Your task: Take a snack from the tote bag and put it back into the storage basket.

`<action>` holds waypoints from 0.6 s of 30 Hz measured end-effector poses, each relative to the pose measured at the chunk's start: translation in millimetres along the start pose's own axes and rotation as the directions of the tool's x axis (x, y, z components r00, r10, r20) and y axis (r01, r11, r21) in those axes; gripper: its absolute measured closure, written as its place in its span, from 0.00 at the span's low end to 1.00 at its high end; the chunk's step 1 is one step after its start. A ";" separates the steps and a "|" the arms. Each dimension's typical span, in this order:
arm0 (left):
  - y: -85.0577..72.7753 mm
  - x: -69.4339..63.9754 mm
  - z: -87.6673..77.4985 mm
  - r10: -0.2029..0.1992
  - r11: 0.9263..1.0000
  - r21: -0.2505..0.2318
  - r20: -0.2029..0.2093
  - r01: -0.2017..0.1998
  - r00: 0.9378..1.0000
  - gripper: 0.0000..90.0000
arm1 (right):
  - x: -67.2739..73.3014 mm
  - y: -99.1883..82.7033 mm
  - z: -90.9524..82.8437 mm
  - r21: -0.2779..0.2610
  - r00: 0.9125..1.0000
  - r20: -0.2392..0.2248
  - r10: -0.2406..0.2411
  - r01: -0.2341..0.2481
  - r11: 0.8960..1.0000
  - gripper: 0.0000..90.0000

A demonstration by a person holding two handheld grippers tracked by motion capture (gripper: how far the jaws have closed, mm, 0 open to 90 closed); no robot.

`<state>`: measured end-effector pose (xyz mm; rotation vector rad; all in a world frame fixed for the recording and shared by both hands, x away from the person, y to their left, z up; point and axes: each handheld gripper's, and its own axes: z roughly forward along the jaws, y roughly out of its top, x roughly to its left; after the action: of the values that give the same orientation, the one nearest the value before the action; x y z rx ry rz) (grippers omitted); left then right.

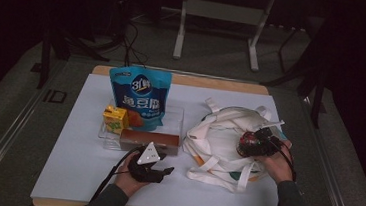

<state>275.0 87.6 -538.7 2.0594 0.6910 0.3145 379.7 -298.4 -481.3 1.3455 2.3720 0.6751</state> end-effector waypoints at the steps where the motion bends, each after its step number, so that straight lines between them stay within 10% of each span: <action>1: 0.0 0.0 0.0 0.000 1.000 0.000 0.000 0.000 1.000 0.48 | 1.3 0.6 -1.5 -0.004 1.000 0.004 -0.003 0.003 1.000 0.28; 18: 0.0 -0.1 0.0 0.000 1.000 0.000 -0.002 0.000 1.000 0.48 | 15.3 13.1 -16.9 -0.029 0.998 -0.012 -0.060 0.060 0.998 0.28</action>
<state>274.9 87.6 -538.7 2.0594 0.6920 0.3163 372.9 -283.4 -460.8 1.2561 2.3928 0.7001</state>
